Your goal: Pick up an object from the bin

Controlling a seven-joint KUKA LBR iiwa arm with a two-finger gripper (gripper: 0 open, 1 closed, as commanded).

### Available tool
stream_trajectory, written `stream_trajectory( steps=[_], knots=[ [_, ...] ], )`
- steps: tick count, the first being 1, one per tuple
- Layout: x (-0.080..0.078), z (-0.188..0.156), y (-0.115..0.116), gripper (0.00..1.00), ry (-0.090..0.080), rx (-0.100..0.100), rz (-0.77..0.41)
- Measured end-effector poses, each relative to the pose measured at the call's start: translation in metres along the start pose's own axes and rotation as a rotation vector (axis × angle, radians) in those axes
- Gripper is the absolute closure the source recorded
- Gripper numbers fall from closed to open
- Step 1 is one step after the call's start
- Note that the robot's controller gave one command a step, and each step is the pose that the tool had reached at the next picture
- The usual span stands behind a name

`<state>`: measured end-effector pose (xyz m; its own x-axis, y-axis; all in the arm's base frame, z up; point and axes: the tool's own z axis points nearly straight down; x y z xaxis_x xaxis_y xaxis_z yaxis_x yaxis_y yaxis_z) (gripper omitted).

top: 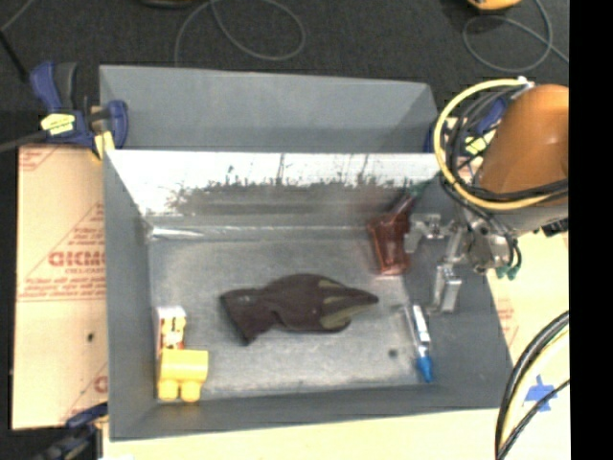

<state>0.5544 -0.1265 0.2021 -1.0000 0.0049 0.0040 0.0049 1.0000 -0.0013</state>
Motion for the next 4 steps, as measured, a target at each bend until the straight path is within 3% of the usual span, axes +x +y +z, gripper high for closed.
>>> stream_trajectory(
  steps=[1, 3, 4],
  knots=[
    [-0.001, -0.005, 0.001, 0.00, -0.008, 0.001, -0.003],
    [-0.003, 0.092, 0.048, 0.00, -0.012, 0.002, 0.021],
    [-0.018, 0.125, 0.050, 0.00, -0.018, 0.002, 0.022]
  ],
)
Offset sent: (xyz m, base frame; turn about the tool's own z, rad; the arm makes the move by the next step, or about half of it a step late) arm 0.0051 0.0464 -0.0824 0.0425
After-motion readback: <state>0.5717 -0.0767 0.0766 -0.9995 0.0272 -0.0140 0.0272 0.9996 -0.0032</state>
